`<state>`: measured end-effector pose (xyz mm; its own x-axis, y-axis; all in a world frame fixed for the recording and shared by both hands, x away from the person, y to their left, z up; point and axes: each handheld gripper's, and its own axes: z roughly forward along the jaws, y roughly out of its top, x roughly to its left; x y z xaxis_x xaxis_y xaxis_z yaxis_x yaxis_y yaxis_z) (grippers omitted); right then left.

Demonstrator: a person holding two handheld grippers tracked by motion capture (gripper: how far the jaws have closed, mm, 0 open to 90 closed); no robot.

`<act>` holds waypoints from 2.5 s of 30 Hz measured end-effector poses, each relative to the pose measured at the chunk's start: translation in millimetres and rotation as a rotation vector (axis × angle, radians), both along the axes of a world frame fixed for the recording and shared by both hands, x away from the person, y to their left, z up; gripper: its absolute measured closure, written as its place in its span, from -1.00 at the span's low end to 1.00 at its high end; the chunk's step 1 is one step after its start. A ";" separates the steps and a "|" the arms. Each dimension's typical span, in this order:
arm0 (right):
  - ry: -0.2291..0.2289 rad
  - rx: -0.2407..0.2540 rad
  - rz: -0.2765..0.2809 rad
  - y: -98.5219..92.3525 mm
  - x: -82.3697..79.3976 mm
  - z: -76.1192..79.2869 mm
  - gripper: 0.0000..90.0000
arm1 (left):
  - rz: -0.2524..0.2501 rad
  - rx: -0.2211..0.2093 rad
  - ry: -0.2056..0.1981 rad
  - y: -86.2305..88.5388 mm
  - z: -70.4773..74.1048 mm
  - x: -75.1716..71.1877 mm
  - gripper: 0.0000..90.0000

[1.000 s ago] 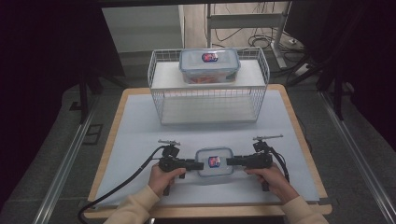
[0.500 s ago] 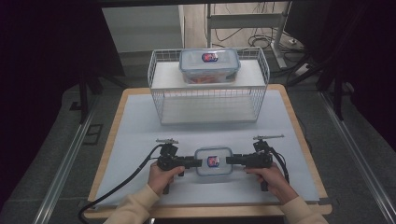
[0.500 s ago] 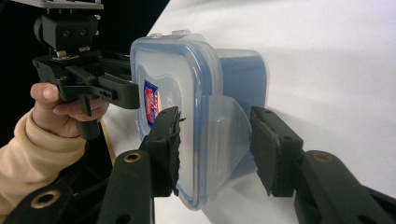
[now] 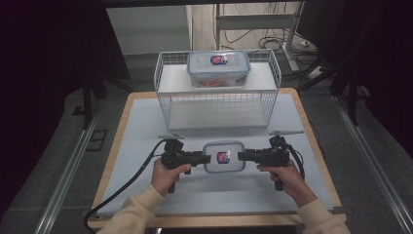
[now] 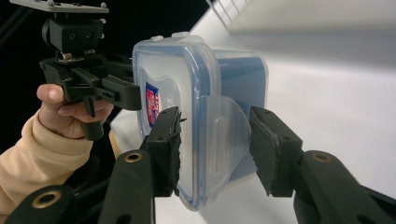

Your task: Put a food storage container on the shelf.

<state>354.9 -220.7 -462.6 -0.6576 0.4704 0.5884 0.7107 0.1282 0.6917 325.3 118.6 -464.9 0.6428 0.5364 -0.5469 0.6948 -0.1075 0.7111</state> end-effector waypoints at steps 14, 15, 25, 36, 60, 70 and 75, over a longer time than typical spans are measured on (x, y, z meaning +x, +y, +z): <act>-0.182 0.020 -0.007 10.0 23.8 89.7 0.21 | 0.013 0.012 -0.180 9.3 90.2 23.7 0.22; -0.192 0.020 -0.008 10.9 25.9 95.8 0.21 | 0.012 0.011 -0.189 10.1 95.9 26.3 0.22; -0.268 0.017 -0.023 15.8 50.7 146.4 0.20 | 0.012 0.003 -0.247 13.9 141.6 55.0 0.22; -0.286 0.022 -0.056 20.3 96.6 191.0 0.20 | 0.011 -0.009 -0.240 18.0 185.1 109.2 0.22; -0.150 0.033 -0.085 40.0 197.8 202.2 0.16 | 0.052 -0.085 -0.107 38.6 195.5 207.1 0.23; -0.077 0.068 -0.147 44.8 210.6 194.2 0.03 | 0.108 -0.152 -0.007 38.1 184.8 218.5 0.10; -0.052 0.081 -0.178 46.6 215.5 190.9 -0.06 | 0.121 -0.155 0.013 36.0 182.4 221.6 0.02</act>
<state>570.4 -174.1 -271.7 -0.5989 0.5345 0.5963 0.6801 -0.0537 0.7311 546.9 154.6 -282.4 0.5713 0.5177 -0.6369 0.7050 0.0877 0.7037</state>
